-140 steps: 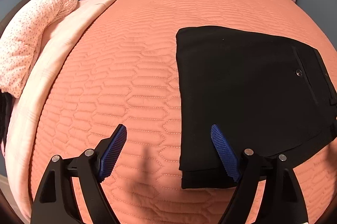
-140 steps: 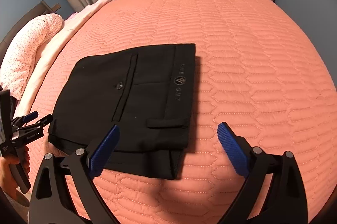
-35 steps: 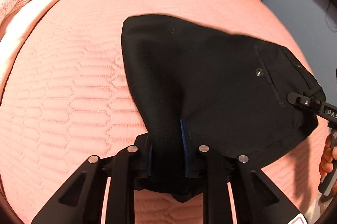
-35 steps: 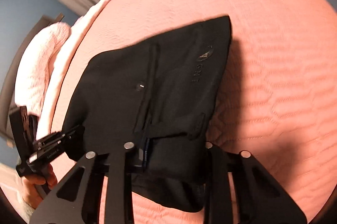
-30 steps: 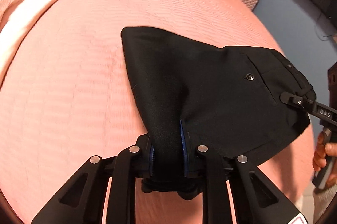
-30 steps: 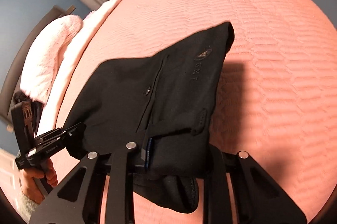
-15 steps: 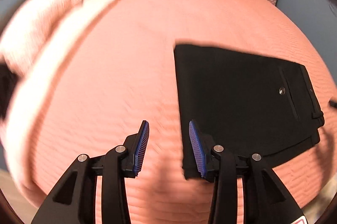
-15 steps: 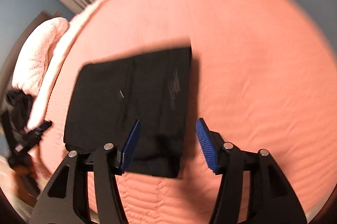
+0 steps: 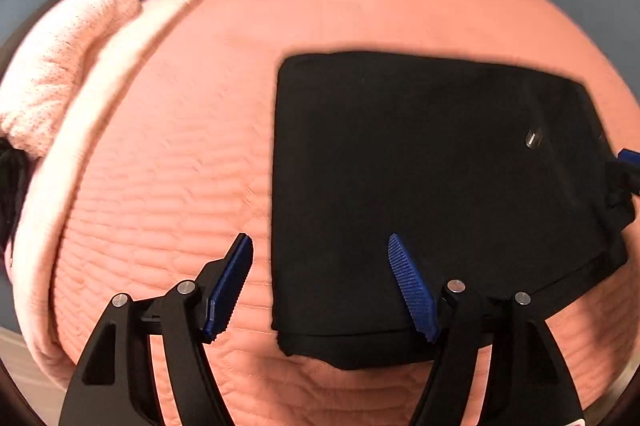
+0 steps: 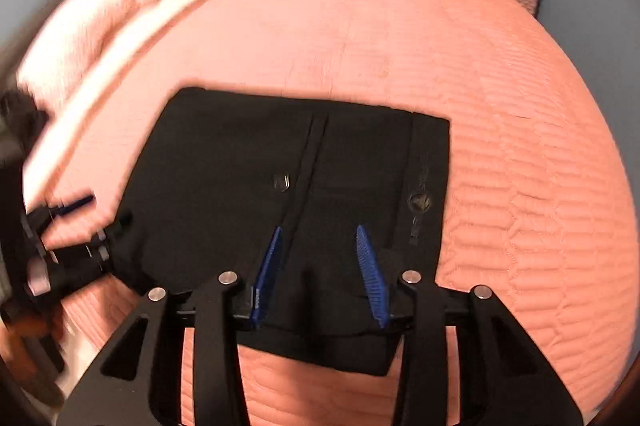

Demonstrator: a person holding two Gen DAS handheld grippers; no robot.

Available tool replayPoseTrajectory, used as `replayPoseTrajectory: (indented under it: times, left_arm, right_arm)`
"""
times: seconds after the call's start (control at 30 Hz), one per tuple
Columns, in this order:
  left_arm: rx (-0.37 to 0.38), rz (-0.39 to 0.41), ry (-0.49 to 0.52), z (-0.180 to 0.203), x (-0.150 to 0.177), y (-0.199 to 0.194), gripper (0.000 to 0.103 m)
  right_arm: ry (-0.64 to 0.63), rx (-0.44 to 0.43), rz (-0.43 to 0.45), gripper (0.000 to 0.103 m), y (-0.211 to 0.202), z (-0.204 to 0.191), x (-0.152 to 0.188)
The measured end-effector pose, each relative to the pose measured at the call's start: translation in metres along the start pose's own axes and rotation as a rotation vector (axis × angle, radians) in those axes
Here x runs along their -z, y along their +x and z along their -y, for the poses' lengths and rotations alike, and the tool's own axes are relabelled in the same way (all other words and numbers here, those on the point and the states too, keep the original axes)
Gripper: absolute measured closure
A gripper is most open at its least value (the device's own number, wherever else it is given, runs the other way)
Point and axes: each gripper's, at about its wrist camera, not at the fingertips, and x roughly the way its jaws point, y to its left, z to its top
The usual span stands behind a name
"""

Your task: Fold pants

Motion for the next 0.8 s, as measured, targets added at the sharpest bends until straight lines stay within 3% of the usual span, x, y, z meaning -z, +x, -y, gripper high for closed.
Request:
replayPoseTrajectory:
  times: [0.03, 0.17, 0.23, 0.3, 0.4, 0.5, 0.6, 0.67, 0.73, 0.8]
  left_arm:
    - [0.013, -0.038, -0.006, 0.001, 0.001, 0.011, 0.033]
    - [0.038, 0.064, -0.042, -0.022, 0.009, -0.042, 0.034]
    - [0.036, 0.054, -0.035, -0.019, 0.014, -0.044, 0.028]
    - [0.038, -0.026, -0.01, -0.005, 0.015, -0.017, 0.027]
    - [0.045, -0.017, -0.041, -0.017, 0.022, -0.022, 0.027]
    - [0.068, 0.024, -0.044, -0.02, 0.024, -0.044, 0.027]
    - [0.015, -0.024, 0.027, -0.008, 0.04, -0.023, 0.022]
    - [0.042, -0.033, -0.003, -0.02, 0.038, -0.024, 0.02]
    - [0.022, -0.015, -0.048, -0.035, 0.034, -0.035, 0.023]
    - [0.034, 0.054, -0.086, -0.047, 0.026, -0.057, 0.023]
  right_arm:
    - [0.015, -0.006, -0.004, 0.067, 0.007, 0.004, 0.006]
    - [0.089, -0.02, 0.14, 0.065, -0.05, 0.005, 0.021]
    - [0.084, -0.052, 0.118, 0.064, -0.046, 0.006, 0.033]
    - [-0.006, 0.005, 0.029, 0.067, -0.011, 0.006, 0.052]
    - [0.011, 0.025, 0.078, 0.069, -0.036, 0.003, 0.06]
    - [-0.002, -0.081, 0.101, 0.067, -0.052, -0.009, 0.062]
    - [-0.097, 0.088, -0.009, 0.068, -0.013, 0.006, 0.075]
    - [0.129, -0.069, -0.017, 0.063, -0.022, 0.047, 0.078]
    - [0.175, -0.054, 0.044, 0.063, -0.049, 0.061, 0.071]
    - [0.124, -0.03, 0.085, 0.062, -0.065, 0.058, 0.055]
